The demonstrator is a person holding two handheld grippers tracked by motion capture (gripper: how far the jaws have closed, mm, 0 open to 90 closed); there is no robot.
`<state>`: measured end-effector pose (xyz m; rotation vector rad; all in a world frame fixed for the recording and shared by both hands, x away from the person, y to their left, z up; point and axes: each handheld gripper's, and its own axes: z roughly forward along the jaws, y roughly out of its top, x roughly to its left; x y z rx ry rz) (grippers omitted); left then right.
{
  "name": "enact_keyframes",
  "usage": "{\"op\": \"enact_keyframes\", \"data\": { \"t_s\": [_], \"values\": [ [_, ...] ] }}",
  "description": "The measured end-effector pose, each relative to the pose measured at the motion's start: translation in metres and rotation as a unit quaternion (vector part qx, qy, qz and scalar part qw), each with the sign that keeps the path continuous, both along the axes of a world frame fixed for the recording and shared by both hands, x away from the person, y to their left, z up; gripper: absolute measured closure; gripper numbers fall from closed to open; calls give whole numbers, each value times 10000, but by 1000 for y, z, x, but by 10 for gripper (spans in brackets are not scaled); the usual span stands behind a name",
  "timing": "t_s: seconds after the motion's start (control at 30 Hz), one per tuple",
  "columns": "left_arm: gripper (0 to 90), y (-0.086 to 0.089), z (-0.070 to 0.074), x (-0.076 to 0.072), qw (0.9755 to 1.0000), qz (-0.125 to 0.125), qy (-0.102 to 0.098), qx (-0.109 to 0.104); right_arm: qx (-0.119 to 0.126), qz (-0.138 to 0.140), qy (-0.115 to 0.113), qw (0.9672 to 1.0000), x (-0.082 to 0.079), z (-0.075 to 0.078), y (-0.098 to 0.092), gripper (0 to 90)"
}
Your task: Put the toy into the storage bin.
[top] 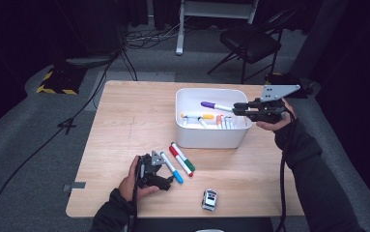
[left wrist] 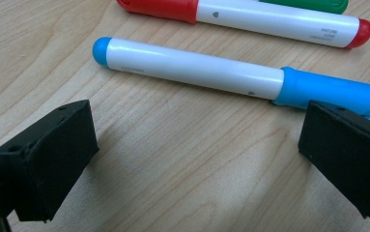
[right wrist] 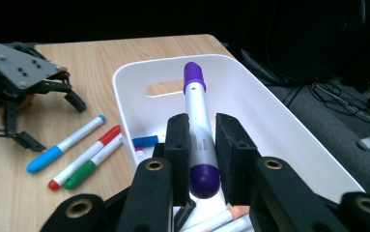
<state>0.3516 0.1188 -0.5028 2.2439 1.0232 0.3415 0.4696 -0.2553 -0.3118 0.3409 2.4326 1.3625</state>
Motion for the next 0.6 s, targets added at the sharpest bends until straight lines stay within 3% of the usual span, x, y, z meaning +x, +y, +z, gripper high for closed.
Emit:
{"op": "enact_keyframes", "data": {
  "t_s": [0.37,0.47,0.6],
  "values": [
    [3,0,0,0,10000,-1,1,-1,-414,-280,281,9984,32,-18,15,766],
    [3,0,0,0,10000,0,1,0,-494,-302,370,9976,36,-23,17,766],
    [4,0,0,0,10000,-2,4,-2,-775,-311,449,9955,40,-30,23,766]
  ]
}}
